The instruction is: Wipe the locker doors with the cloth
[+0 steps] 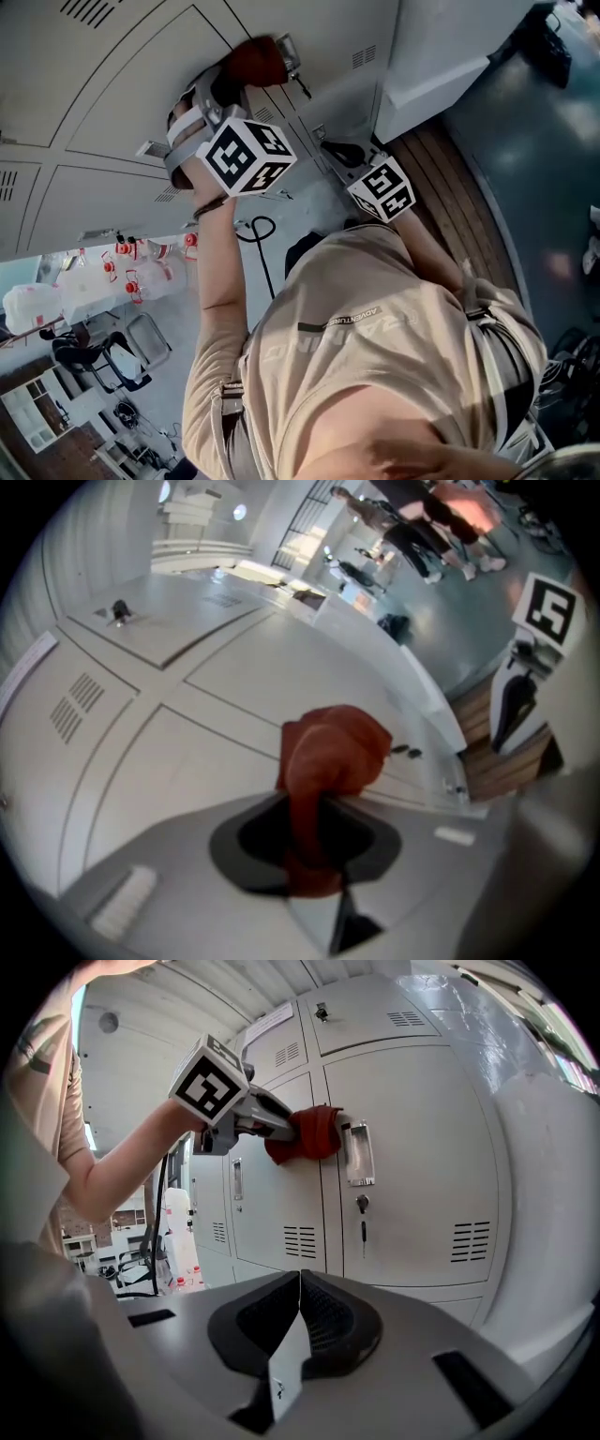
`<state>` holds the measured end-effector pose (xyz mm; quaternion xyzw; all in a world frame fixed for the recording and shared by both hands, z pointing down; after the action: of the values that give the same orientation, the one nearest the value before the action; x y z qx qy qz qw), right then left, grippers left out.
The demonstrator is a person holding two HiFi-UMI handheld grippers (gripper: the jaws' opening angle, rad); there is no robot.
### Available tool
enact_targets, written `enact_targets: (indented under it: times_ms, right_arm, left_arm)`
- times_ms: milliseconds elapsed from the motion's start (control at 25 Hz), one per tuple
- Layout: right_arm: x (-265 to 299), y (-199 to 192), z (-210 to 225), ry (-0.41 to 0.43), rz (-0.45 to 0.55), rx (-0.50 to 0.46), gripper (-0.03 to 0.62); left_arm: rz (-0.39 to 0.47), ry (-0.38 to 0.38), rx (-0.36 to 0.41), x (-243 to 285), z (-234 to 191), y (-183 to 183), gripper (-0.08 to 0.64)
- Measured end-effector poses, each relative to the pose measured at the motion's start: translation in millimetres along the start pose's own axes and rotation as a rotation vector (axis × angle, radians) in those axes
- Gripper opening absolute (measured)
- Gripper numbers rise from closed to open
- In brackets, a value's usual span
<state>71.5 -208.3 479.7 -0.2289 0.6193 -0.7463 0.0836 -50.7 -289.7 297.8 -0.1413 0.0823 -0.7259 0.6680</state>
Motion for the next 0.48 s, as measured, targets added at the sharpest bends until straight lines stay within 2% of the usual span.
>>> enact_targets:
  times_ms: [320, 480]
  right_arm:
    - [4, -12, 4, 0.005, -0.019, 0.027, 0.015]
    - [4, -19, 7, 0.003, -0.03, 0.043, 0.014]
  left_arm:
    - [-0.076, -0.251, -0.075, 13, 104, -38, 0.08]
    - [-0.135, -0.377, -0.082, 22, 159, -58, 0.08]
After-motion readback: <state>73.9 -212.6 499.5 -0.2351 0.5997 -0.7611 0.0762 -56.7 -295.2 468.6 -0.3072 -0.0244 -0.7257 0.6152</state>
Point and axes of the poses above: the fingertips, and each gripper's own axes: x forward along the fingers, z to its right, y out of its top, the point moved 5 cm from there along -x, backward along the fingers, and after that the axes turned 14 degrees about y, right-handed, at the moved point
